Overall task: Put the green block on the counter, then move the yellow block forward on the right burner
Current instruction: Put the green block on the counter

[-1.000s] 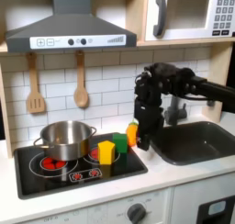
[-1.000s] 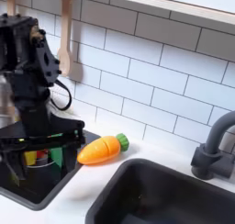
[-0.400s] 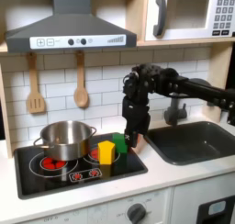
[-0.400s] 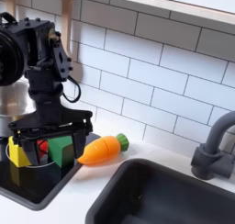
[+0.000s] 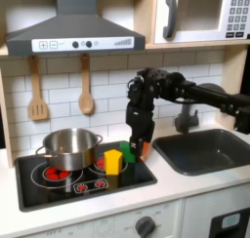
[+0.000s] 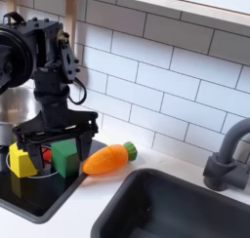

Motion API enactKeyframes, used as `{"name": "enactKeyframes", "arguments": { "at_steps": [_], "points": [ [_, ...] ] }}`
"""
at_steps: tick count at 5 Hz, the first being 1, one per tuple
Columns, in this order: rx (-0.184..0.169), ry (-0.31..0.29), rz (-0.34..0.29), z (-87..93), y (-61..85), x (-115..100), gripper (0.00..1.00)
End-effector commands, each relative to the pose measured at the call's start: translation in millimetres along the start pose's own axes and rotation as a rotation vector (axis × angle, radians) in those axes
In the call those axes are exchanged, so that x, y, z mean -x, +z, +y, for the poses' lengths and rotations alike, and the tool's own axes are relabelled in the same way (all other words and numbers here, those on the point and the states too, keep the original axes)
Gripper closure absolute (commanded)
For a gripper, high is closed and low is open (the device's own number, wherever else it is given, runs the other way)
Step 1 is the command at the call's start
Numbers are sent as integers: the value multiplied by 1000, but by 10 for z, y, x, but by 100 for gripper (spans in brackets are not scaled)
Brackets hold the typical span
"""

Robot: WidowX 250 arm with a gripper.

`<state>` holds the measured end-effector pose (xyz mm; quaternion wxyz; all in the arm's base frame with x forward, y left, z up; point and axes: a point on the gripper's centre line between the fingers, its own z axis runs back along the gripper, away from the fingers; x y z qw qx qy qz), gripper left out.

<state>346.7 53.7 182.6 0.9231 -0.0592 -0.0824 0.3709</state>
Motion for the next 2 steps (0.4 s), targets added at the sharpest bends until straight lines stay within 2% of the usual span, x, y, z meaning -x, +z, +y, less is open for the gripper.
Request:
{"name": "enactKeyframes", "arguments": {
  "at_steps": [1,2],
  "points": [
    [-2,20,9,-151,-110,43,0],
    [-7,35,17,-156,-179,-28,0]
  ]
}}
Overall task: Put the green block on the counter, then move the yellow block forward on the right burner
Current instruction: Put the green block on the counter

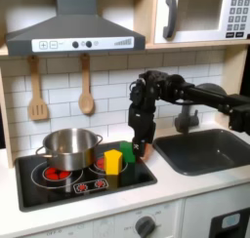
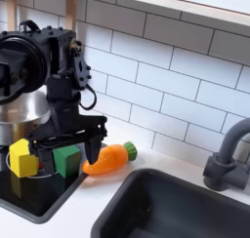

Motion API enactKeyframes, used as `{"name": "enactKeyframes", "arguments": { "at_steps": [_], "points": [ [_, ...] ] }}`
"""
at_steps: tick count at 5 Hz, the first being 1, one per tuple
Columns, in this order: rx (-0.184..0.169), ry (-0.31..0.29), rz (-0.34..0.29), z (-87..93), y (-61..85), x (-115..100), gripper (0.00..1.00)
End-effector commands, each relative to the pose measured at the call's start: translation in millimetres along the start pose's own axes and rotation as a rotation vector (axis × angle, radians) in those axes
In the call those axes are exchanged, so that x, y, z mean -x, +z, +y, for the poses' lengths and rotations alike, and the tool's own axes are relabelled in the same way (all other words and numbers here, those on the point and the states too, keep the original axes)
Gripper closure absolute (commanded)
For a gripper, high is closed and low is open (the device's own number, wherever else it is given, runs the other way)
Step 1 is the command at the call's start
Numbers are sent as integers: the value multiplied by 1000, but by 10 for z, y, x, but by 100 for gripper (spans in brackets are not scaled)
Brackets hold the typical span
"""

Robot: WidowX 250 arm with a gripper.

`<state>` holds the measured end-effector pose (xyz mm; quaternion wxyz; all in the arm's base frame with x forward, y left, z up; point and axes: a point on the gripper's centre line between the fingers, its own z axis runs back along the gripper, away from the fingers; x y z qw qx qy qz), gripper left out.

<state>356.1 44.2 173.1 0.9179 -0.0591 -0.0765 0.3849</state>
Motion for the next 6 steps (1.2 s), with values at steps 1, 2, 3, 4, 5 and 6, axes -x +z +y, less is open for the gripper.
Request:
{"name": "enactKeyframes", "arguments": {
  "at_steps": [1,2,3,4,5,6],
  "points": [
    [1,14,3,-77,-90,-100,0],
    [8,54,-1,-113,-107,-172,0],
    [-8,64,-21,-150,-120,-243,0],
    [-8,93,-23,-165,-140,-292,0],
    [-28,98,-22,-138,-190,-334,0],
    [-50,113,-9,-95,-250,-339,0]
  ]
}}
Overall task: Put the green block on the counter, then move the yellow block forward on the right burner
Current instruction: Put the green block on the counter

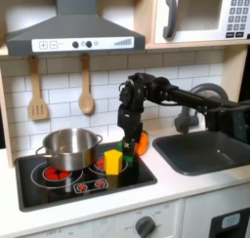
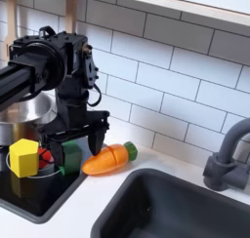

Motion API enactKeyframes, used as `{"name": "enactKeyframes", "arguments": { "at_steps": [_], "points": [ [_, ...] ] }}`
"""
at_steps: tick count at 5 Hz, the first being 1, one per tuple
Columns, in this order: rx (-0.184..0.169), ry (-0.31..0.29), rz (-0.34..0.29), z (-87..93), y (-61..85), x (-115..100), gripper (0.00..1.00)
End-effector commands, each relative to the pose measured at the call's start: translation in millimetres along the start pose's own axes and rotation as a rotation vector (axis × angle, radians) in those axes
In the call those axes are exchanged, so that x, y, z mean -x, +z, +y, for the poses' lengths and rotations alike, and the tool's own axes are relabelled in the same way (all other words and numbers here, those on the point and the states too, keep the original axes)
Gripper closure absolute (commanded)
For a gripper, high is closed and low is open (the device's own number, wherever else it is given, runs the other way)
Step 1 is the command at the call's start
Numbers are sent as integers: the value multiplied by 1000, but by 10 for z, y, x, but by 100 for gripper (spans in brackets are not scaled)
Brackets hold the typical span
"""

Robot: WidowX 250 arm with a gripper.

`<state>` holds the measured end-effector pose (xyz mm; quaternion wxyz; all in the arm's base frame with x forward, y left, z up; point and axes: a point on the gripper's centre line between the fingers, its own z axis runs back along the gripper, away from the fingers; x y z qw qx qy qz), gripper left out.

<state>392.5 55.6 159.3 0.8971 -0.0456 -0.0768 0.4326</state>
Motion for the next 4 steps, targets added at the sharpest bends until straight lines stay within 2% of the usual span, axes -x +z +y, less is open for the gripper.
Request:
{"name": "enactKeyframes", "arguments": {
  "at_steps": [1,2,3,4],
  "points": [
    [-29,-5,2,66,-80,-17,0],
    [-45,-15,8,60,-76,-9,16],
    [-43,-27,9,54,-41,8,100],
    [-38,-25,6,74,-41,29,100]
  ]
}}
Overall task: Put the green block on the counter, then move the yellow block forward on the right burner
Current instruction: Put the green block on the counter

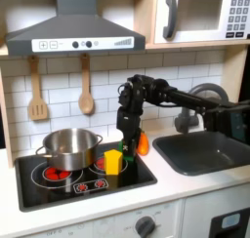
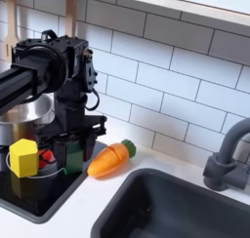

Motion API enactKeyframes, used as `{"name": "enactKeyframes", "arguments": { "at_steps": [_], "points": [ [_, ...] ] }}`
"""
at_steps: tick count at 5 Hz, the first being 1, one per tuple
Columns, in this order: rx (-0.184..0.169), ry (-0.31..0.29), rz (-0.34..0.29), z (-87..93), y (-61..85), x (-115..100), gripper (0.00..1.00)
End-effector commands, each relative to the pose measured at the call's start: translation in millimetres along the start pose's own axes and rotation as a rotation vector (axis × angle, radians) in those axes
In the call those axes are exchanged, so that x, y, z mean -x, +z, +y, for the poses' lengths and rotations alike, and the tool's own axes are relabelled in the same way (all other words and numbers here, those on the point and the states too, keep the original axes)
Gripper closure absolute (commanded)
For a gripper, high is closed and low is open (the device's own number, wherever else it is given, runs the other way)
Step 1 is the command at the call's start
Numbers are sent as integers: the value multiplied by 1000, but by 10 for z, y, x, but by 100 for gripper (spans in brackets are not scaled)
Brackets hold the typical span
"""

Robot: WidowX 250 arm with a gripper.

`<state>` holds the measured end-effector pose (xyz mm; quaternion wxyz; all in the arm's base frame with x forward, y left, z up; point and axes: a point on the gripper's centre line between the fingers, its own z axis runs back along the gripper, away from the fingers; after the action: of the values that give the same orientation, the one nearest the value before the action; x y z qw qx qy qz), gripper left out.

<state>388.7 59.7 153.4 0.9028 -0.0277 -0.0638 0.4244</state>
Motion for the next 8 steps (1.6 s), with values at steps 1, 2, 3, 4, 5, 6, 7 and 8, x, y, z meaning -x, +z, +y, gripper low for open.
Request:
{"name": "enactKeyframes", "arguments": {
  "at_steps": [1,2,3,4,5,6,7,8],
  "points": [
    [11,-21,3,38,19,77,100],
    [87,-90,52,157,95,164,100],
    [88,-164,63,235,160,308,100],
    [110,-191,70,365,230,391,100],
    [105,-244,62,434,282,523,100],
    [101,-308,72,484,303,649,100],
    [138,-406,91,481,332,799,100],
    [197,-517,140,391,354,1018,100]
  ]
}}
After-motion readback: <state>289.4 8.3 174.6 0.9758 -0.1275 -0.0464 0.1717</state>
